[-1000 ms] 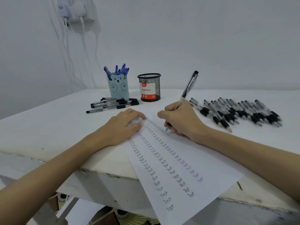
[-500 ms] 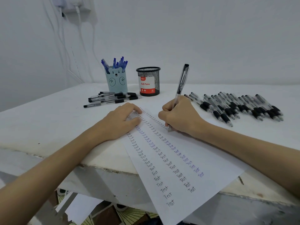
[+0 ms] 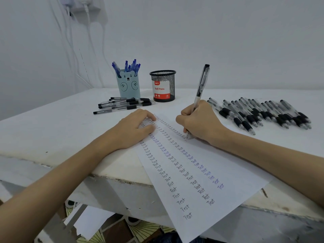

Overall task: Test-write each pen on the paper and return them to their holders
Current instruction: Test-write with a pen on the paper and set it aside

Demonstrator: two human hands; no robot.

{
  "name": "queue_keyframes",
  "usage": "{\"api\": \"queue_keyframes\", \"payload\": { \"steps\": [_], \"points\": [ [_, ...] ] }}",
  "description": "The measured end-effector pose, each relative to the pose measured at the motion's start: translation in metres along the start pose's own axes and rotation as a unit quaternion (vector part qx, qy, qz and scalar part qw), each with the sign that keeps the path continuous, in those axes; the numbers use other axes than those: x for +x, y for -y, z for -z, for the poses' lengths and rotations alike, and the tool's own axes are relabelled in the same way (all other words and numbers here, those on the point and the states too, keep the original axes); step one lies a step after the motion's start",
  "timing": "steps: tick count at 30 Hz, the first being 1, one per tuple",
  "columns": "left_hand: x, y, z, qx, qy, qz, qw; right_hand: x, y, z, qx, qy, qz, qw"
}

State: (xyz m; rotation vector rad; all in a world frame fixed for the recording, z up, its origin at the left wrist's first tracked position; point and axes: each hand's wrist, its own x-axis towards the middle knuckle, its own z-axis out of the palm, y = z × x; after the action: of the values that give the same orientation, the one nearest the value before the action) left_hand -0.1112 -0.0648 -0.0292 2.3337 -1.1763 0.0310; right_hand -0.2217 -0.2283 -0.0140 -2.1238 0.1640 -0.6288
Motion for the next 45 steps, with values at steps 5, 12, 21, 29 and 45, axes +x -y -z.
{"api": "queue_keyframes", "payload": {
  "steps": [5, 12, 21, 29, 45],
  "points": [
    [0.000, 0.002, -0.001, 0.001, -0.001, 0.001, 1.000, -0.004, 0.002, -0.002, -0.017, 0.000, 0.007, 1.000],
    [0.001, 0.003, -0.001, 0.005, -0.001, 0.000, 1.000, -0.003, 0.002, -0.001, -0.017, -0.008, 0.004, 1.000],
    [0.000, 0.002, 0.000, 0.005, -0.002, -0.004, 1.000, -0.002, 0.002, 0.000, -0.011, -0.017, 0.002, 1.000],
    [0.000, 0.002, 0.000, 0.008, 0.002, -0.006, 1.000, 0.000, -0.001, -0.002, -0.015, -0.020, -0.018, 1.000],
    [-0.003, -0.007, 0.001, 0.002, -0.009, 0.002, 1.000, 0.014, 0.004, 0.043, 0.109, -0.060, -0.130, 0.984]
  ]
}}
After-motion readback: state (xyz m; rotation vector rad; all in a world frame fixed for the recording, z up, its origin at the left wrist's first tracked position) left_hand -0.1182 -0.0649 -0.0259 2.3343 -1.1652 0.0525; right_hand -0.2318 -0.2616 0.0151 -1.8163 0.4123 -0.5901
